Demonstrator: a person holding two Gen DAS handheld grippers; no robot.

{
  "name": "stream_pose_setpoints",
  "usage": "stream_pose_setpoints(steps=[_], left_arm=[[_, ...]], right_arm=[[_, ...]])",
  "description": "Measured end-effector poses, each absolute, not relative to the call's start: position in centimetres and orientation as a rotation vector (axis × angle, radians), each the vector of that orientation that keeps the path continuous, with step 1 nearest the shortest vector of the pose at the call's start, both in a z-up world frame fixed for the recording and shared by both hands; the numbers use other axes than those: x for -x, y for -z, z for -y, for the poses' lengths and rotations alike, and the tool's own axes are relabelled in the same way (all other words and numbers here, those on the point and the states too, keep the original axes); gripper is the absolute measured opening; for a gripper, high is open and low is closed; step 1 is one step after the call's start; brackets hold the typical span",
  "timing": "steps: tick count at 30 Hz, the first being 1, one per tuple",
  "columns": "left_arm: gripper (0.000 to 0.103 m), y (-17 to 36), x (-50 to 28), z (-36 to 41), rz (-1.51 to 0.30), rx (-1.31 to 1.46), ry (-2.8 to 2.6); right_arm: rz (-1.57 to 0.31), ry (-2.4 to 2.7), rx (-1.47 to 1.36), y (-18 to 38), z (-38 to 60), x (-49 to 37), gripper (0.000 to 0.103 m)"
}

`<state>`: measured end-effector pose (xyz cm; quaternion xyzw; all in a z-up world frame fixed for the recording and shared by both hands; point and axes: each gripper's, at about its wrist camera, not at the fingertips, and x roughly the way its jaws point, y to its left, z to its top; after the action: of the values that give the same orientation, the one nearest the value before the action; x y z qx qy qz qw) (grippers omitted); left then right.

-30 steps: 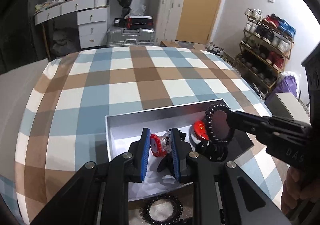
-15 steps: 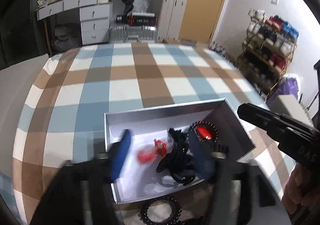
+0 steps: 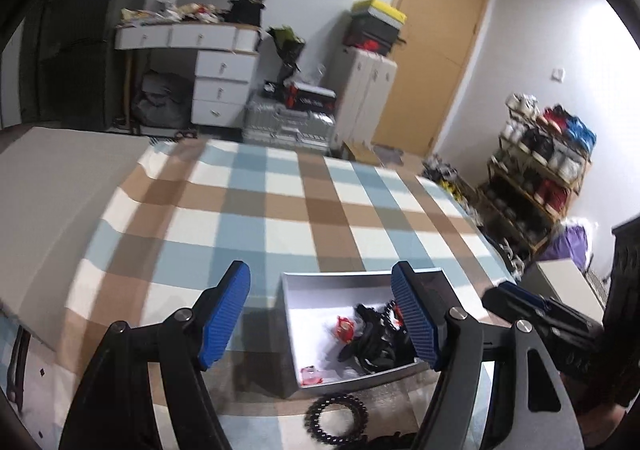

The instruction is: Organize jewelry

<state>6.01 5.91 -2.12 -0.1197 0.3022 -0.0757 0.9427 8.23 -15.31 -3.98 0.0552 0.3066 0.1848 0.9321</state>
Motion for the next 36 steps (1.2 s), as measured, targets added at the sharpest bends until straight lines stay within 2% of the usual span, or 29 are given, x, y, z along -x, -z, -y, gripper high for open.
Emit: stream_pose_setpoints(steps=[2, 6, 10, 14, 17, 23, 36], left_arm=[[0.076, 2.1, -5.6, -6.3, -0.605, 0.245, 0.130], [0.077, 2.4, -5.2, -6.7, -0.615, 0.230, 0.094], [0.077, 2.4, -4.4, -7.2, -0.631, 0.238, 0.067], [0.084, 2.1, -3.3, -7.4, -0.617, 0.227, 0.029], [0.084, 2.6, -2.6, -7.8, -0.632, 0.244, -0.005], [0.084, 4.0, -1.0, -8.9, -0.721, 0.315, -0.077], [0.084, 4.0, 1.2, -7.8, -0.712, 0.260, -0.110]], right_arm=[[-0.616, -0.390, -0.096, 3.8, 15.1, -7.6, 0.055], [-0.607, -0.419, -0.066, 3.9, 14.7, -6.3, 0.062], [-0.649, -0.470, -0.058, 5.0, 14.3, -4.6, 0.066], [-0.707, -0.523, 0.016, 6.4, 13.3, -3.2, 0.067], [-0.729, -0.537, 0.075, 7.4, 12.2, -2.5, 0.076], [-0.795, -0.595, 0.196, 9.9, 9.8, -2.1, 0.076], [-0.881, -0.617, 0.316, 13.3, 7.8, -2.7, 0.074]])
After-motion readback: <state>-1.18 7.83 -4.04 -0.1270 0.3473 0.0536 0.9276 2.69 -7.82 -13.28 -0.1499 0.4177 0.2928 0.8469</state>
